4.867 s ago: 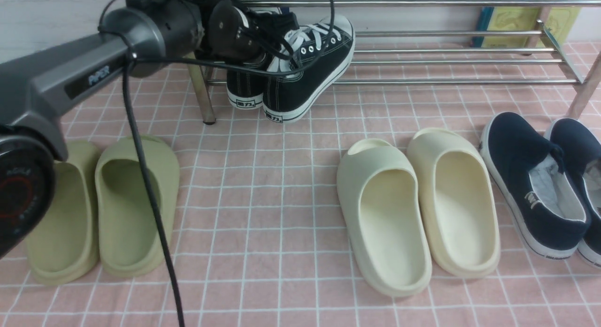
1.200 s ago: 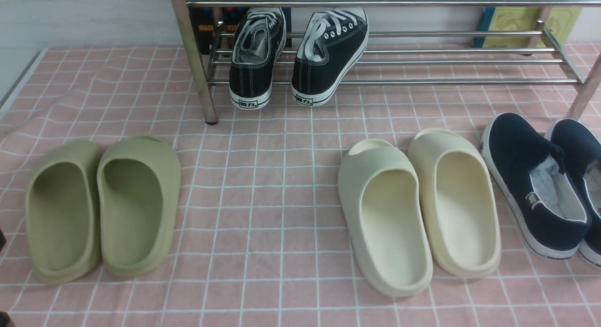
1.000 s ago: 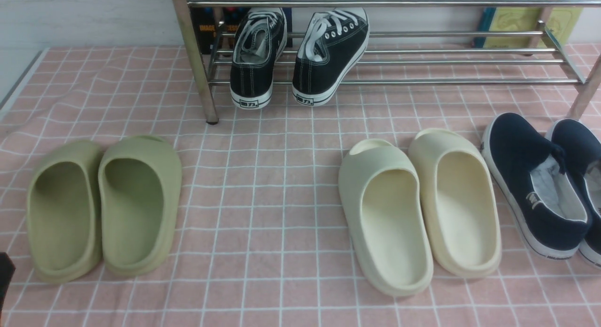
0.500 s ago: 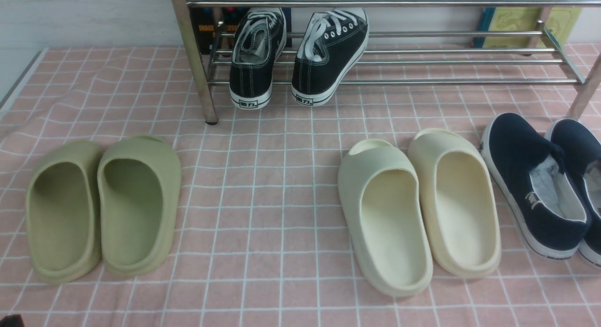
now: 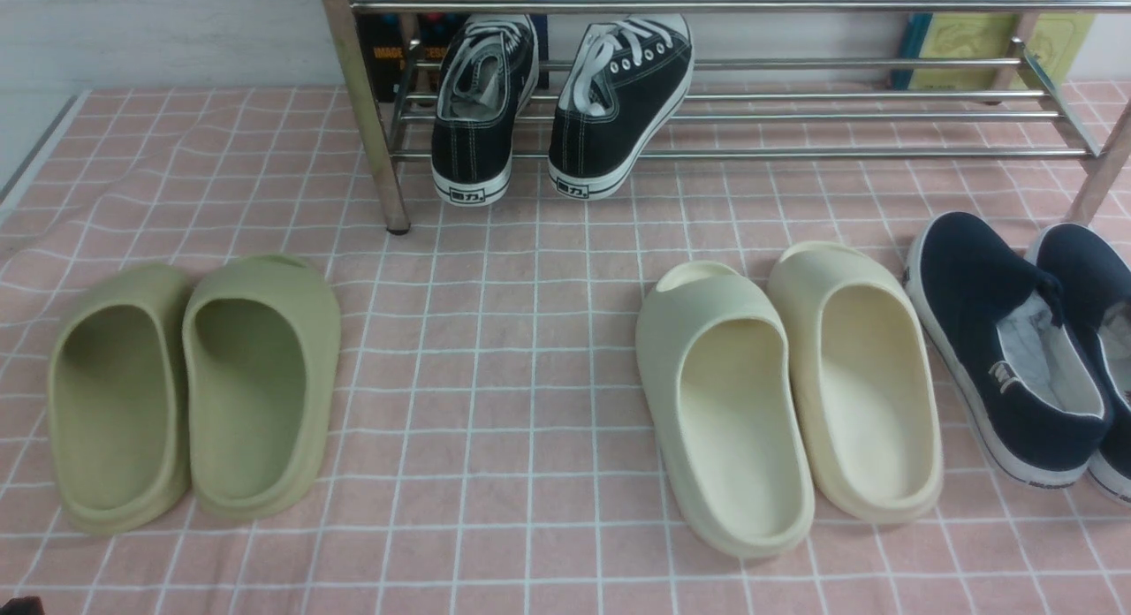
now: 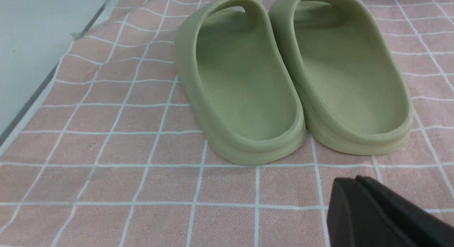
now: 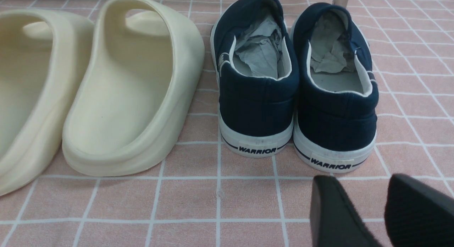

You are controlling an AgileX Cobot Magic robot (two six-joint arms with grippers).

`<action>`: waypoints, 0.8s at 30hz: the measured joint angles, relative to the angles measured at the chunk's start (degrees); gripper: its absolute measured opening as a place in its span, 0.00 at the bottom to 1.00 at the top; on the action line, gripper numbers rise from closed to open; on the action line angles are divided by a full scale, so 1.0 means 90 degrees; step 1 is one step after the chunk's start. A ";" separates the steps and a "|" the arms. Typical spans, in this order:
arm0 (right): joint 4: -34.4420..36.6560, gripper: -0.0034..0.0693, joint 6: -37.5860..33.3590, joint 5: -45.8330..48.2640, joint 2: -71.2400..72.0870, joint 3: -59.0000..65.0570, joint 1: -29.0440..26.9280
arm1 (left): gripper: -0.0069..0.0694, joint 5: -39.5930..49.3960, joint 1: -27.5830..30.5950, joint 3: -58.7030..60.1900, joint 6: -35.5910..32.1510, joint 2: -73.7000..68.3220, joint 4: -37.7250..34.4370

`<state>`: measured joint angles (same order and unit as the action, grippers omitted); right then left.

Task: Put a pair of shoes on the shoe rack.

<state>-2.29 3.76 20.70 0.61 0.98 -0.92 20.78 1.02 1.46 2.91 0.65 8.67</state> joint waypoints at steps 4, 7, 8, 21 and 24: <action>0.0000 0.38 0.0000 0.0000 0.0000 0.0000 0.0000 | 0.12 0.0005 0.0007 0.0000 0.0000 0.0000 0.0000; 0.0000 0.38 0.0000 0.0000 0.0000 0.0000 0.0000 | 0.13 0.0005 0.0007 0.0000 0.0000 0.0000 0.0000; 0.0000 0.38 0.0000 0.0000 0.0000 0.0000 0.0000 | 0.13 0.0005 0.0007 0.0000 0.0000 0.0000 0.0000; 0.0000 0.38 0.0000 0.0000 0.0000 0.0000 0.0000 | 0.14 0.0005 0.0012 0.0000 0.0000 0.0000 0.0000; 0.0000 0.38 0.0000 0.0000 0.0000 0.0000 0.0000 | 0.14 0.0005 0.0012 0.0000 0.0000 0.0000 0.0000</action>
<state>-2.29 3.76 20.70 0.61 0.98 -0.92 20.83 1.13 1.46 2.90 0.65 8.67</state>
